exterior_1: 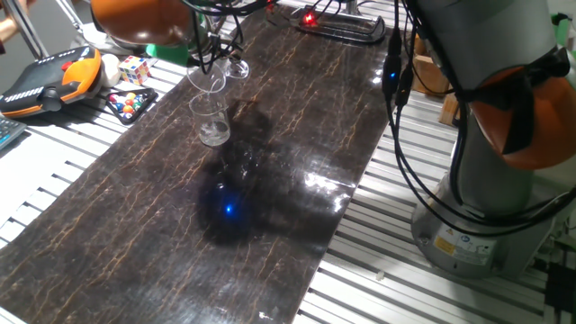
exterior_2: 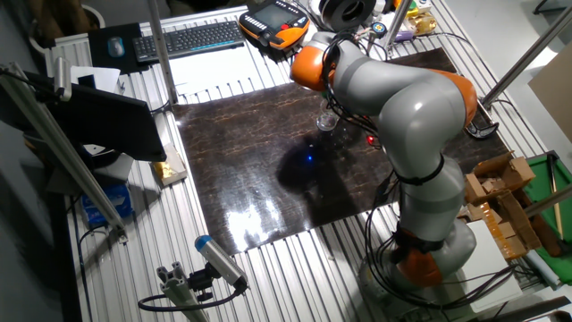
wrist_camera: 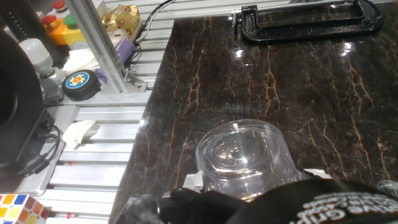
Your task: Pour the water from one cup into another empty cup
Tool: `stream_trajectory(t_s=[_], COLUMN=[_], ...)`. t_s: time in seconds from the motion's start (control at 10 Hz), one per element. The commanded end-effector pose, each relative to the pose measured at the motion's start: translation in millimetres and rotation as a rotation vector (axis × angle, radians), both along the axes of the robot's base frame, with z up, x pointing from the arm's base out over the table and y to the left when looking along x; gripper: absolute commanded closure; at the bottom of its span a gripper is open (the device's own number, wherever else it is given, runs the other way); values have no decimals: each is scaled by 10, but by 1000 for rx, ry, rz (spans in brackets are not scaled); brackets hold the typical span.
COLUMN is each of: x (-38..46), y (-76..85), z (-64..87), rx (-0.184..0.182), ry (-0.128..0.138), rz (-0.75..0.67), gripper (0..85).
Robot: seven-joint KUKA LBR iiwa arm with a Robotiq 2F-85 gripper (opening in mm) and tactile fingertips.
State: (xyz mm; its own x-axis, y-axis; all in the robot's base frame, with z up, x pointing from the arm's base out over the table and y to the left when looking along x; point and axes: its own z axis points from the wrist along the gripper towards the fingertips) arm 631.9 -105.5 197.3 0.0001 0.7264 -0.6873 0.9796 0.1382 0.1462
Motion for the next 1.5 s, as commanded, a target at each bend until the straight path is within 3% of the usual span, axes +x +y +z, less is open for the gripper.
stream_trajectory(t_s=[0.0,0.4,0.7,1.0,1.2,1.4], x=[0,1,-2,-4,-1,-8], y=[2,0,-3,-6,7,37], z=[0,-2,-3,3,5,18], rx=[-3,-9,16,132,242,324], ry=[0,1,12,27,47,64], rz=[0,6,8,2,-11,-22], gripper=[843,843,843,843,843,843])
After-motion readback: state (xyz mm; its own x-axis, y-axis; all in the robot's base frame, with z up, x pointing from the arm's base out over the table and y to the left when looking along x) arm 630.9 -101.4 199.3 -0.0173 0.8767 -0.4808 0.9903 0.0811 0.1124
